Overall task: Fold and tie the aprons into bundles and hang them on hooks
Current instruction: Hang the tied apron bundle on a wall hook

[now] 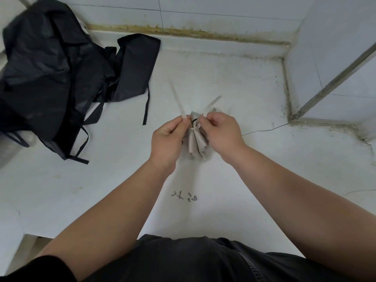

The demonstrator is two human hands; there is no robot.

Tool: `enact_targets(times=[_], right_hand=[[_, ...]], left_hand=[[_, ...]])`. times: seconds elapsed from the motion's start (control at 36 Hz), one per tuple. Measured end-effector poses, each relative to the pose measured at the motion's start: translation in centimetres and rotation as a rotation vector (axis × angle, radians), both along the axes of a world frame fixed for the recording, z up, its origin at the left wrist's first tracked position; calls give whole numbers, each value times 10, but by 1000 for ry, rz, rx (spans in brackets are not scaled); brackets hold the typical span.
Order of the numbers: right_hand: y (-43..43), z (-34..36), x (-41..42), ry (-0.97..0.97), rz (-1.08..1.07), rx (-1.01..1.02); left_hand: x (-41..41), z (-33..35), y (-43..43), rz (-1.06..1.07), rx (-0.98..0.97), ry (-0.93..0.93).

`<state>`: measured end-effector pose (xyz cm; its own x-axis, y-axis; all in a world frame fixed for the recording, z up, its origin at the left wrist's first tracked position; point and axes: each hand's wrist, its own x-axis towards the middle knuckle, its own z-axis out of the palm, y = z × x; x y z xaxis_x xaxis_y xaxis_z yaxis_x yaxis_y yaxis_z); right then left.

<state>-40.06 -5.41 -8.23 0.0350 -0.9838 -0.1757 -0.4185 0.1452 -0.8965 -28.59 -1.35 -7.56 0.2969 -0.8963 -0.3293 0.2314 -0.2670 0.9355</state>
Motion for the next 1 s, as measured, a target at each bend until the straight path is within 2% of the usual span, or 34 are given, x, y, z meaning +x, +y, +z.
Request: enact_targets(times=[0.11, 0.25, 0.33, 0.42, 0.58, 0.67, 0.78, 0.86, 0.92, 1.0], right_hand=[[5, 2, -2, 122, 103, -186], [8, 1, -5, 177, 240, -459], [5, 4, -7, 216, 306, -530], [3, 5, -9, 211, 384, -504], [4, 7, -16, 187, 440, -311], [5, 9, -15, 153, 392, -246], [3, 14, -12, 72, 286, -65], [0, 17, -9, -35, 146, 31], [1, 15, -9, 102, 218, -45], [2, 20, -12, 337, 440, -181]], left_hand=[[5, 5, -6, -83, 49, -115], [12, 13, -12, -244, 50, -378], [14, 15, -12, -378, 44, -470], [17, 15, -10, -450, 33, -511], [23, 16, -8, -547, -24, -554], [23, 15, -5, -525, -42, -538], [20, 12, -1, -424, -111, -719], [15, 10, 2, -392, -166, -768], [14, 9, 2, -402, -180, -790], [15, 7, 2, -422, -201, -831]])
